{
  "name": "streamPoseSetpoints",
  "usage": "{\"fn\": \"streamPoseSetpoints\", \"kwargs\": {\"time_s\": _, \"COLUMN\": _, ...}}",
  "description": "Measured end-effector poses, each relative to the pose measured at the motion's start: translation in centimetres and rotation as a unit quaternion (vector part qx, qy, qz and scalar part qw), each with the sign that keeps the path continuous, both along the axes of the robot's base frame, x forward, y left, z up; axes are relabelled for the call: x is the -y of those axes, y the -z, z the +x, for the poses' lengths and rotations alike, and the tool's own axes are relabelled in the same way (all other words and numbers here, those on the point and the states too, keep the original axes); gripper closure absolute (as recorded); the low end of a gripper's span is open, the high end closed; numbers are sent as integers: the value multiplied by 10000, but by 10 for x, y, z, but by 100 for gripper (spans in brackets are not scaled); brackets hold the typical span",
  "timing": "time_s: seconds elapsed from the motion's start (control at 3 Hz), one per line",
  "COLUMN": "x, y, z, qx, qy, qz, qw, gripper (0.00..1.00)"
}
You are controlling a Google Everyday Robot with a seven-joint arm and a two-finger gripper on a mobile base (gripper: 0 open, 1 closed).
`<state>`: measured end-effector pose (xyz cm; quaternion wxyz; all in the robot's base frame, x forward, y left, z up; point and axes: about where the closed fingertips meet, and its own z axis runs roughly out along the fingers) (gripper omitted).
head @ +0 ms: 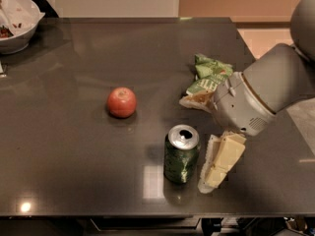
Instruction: Pick green can
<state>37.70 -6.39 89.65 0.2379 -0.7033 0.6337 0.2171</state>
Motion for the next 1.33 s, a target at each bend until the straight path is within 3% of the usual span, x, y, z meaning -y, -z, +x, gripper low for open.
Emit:
{"fn": "streamPoseSetpoints", "kwargs": {"time_s": 0.33, "x": -14, "y": 6, "z": -7, "qx": -76, "qy": -184, "qz": 122, "qw": 9997, "gripper": 0}}
{"fn": "streamPoseSetpoints", "kwargs": {"time_s": 0.67, "x": -23, "y": 5, "z": -13, "qx": -54, "qy": -341, "qz": 240, "qw": 9991, "gripper": 18}}
{"fn": "streamPoseSetpoints", "kwargs": {"time_s": 1.33, "x": -23, "y": 3, "z": -12, "qx": -4, "qy": -364, "qz": 302, "qw": 9989, "gripper": 65}}
